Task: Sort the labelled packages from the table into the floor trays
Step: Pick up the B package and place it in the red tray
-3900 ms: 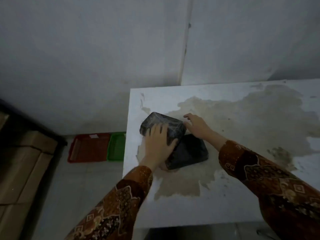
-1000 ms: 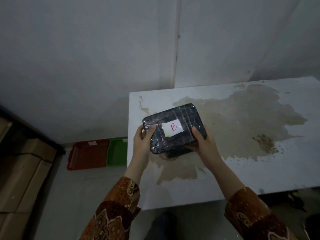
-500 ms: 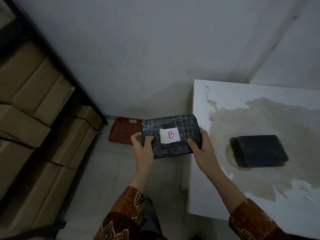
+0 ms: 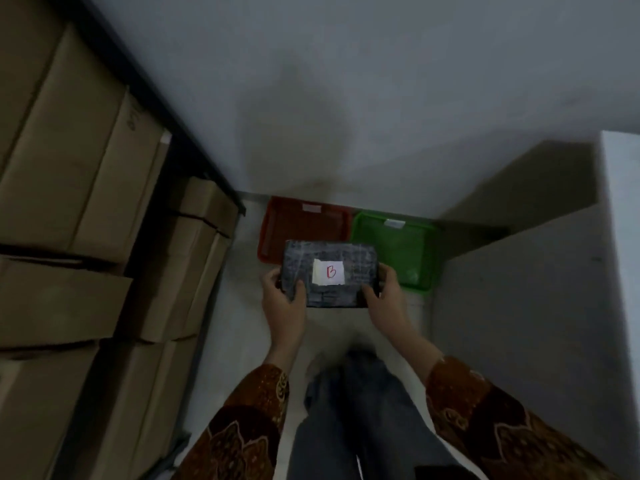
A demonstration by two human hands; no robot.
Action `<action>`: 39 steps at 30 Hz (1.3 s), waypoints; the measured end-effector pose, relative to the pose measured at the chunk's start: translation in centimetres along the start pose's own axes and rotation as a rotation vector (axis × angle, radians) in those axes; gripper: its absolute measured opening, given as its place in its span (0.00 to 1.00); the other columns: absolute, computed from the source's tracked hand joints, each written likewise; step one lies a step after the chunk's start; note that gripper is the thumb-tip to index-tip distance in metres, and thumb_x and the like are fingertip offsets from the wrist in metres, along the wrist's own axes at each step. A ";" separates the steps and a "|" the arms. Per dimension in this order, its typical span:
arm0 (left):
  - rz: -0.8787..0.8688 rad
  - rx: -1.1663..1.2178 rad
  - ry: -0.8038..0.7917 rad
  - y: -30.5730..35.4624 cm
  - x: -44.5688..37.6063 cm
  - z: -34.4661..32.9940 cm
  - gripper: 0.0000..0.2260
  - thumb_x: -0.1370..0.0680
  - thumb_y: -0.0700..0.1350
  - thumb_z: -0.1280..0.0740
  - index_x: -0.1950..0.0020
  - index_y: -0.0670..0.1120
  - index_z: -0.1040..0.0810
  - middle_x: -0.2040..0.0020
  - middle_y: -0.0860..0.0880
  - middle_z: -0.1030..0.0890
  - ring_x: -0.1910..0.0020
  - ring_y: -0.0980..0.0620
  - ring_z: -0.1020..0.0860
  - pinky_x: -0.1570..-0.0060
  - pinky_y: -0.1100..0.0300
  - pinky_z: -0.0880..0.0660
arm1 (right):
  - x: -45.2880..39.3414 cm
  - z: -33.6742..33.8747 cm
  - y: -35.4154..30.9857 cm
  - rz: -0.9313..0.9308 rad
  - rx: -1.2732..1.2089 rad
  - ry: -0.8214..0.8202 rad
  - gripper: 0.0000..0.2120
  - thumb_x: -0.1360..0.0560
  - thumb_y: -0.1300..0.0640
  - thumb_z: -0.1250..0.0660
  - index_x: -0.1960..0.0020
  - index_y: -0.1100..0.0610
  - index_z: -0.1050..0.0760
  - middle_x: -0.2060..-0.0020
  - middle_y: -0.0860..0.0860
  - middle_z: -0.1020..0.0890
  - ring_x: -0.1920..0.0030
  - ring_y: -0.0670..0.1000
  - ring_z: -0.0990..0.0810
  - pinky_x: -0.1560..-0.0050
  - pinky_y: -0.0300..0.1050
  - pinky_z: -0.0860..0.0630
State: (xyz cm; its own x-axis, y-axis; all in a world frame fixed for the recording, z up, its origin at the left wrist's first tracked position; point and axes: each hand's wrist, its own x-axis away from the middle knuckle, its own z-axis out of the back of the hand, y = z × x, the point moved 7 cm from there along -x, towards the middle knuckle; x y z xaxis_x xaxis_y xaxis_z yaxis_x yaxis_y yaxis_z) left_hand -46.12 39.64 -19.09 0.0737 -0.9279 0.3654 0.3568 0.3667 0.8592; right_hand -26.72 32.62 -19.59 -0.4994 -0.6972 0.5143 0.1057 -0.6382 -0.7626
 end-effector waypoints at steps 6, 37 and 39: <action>0.000 -0.039 -0.072 -11.3 -13.5 -4.2 0.19 0.21 0.40 0.35 0.31 0.44 0.33 0.39 0.47 0.23 0.43 0.51 0.23 0.50 0.76 0.29 | -15.1 -11.1 7.3 -0.036 0.101 -0.110 0.23 0.24 0.64 0.37 0.31 0.62 0.39 0.36 0.60 0.25 0.41 0.54 0.26 0.44 0.42 0.31; -0.438 -0.855 -0.535 -22.9 -25.2 -13.0 0.21 0.23 0.47 0.35 0.32 0.42 0.27 0.36 0.39 0.23 0.37 0.43 0.26 0.37 0.51 0.31 | -25.1 -19.2 17.1 0.237 0.438 -0.234 0.20 0.28 0.69 0.37 0.36 0.67 0.30 0.39 0.64 0.24 0.39 0.62 0.26 0.41 0.48 0.30; -0.502 -0.961 -0.561 -17.8 -19.9 -11.5 0.19 0.23 0.49 0.38 0.34 0.44 0.26 0.39 0.42 0.22 0.40 0.44 0.25 0.39 0.52 0.34 | -20.0 -15.5 13.6 0.286 0.515 -0.196 0.17 0.28 0.67 0.37 0.38 0.66 0.28 0.44 0.64 0.22 0.44 0.63 0.24 0.49 0.47 0.29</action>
State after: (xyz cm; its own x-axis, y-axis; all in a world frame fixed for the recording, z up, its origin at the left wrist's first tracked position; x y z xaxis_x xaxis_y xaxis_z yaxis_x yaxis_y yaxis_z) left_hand -43.21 50.84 -45.76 -0.5978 -0.7074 0.3770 0.7909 -0.4440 0.4211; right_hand -28.68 42.96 -46.28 -0.2277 -0.8798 0.4173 0.6381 -0.4585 -0.6186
